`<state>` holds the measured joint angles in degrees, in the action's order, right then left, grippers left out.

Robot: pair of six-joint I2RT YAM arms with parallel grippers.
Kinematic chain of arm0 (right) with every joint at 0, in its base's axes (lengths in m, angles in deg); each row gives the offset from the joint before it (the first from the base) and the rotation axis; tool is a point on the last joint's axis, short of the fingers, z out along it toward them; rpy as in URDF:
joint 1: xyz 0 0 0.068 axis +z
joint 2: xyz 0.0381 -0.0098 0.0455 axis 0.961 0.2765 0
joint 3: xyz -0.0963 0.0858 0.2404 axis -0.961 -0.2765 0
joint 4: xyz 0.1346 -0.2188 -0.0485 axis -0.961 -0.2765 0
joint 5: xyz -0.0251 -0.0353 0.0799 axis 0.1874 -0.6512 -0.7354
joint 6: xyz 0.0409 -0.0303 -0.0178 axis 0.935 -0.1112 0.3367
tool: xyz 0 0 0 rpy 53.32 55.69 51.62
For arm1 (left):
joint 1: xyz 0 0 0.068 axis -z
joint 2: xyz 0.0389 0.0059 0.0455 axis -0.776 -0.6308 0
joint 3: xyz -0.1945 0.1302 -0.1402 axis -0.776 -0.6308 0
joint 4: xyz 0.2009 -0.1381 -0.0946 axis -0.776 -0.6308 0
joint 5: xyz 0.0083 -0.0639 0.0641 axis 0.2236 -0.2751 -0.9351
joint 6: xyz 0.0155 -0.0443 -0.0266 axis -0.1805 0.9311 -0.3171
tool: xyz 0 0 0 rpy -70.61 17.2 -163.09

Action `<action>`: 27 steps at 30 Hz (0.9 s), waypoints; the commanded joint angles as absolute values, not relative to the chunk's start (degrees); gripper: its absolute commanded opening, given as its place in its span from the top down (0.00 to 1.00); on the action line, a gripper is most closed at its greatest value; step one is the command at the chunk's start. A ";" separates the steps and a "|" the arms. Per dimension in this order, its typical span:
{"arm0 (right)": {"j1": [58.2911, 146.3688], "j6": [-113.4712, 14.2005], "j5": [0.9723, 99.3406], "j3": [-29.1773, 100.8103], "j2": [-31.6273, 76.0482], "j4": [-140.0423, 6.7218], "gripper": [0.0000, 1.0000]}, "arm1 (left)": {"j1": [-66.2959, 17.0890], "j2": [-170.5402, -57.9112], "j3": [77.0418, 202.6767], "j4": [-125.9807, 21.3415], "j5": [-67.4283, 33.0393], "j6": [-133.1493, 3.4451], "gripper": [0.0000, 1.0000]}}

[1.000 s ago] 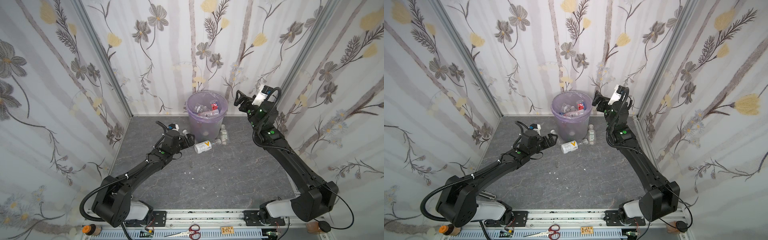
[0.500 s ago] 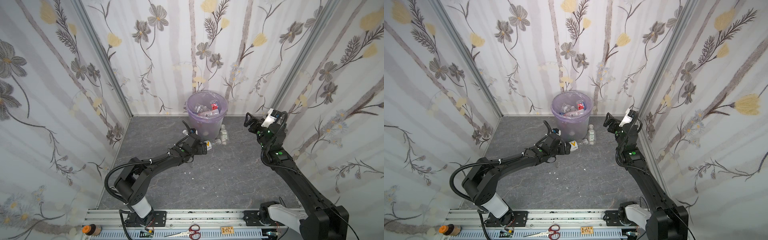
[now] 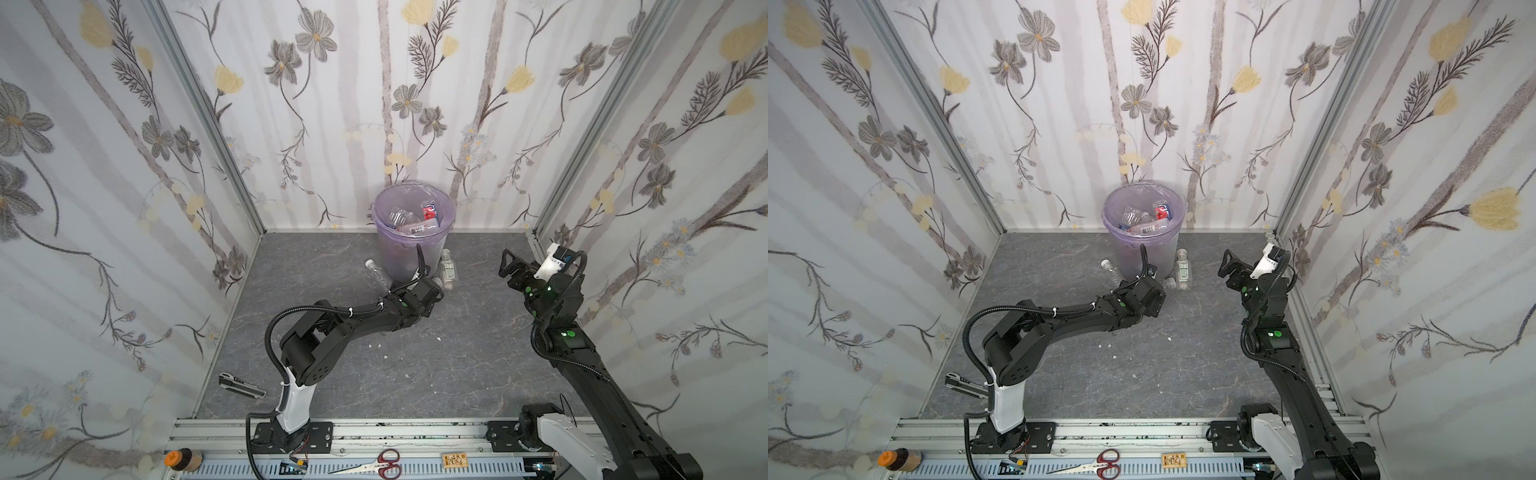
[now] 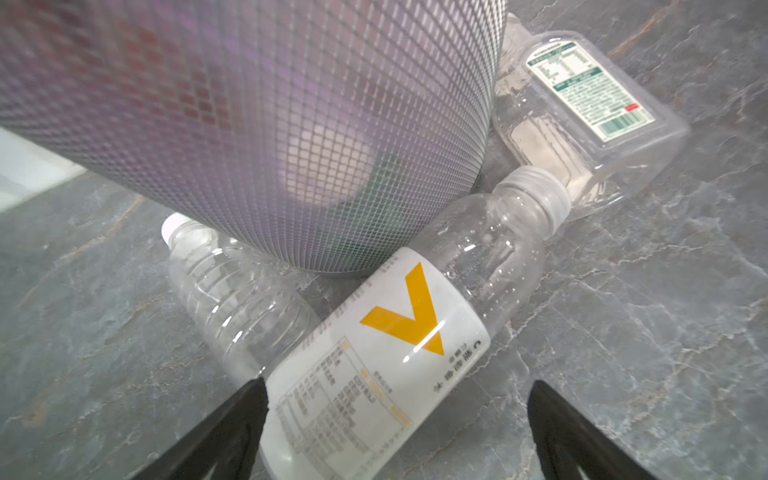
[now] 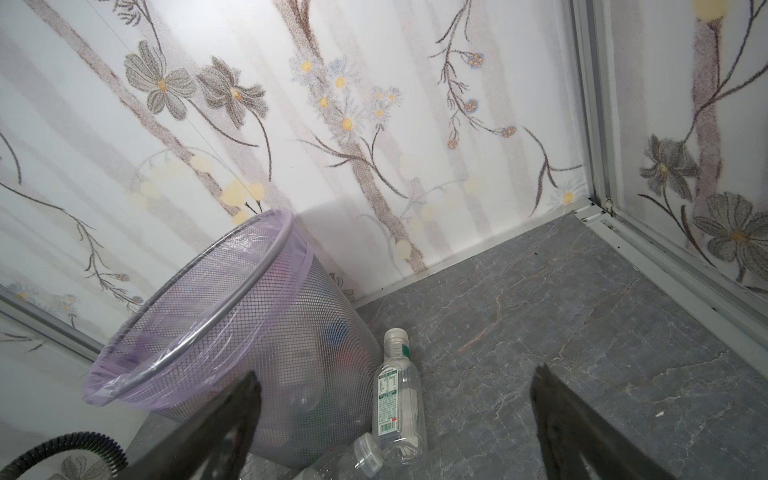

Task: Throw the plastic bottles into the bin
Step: 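Withdraw the right gripper while the left gripper moves to the yellow-V bottle, then lower the left gripper onto the yellow-V bottle and close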

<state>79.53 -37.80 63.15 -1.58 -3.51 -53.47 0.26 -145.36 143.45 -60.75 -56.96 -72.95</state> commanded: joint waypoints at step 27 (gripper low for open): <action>76.41 -35.06 60.30 -3.13 -5.45 -51.17 0.00 | 0.22 -152.56 147.84 -68.39 -49.76 -78.11 0.08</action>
<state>76.49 -35.41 60.59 -3.09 -5.39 -53.53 0.18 -152.33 147.25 -67.48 -51.12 -78.26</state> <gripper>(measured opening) 0.996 0.922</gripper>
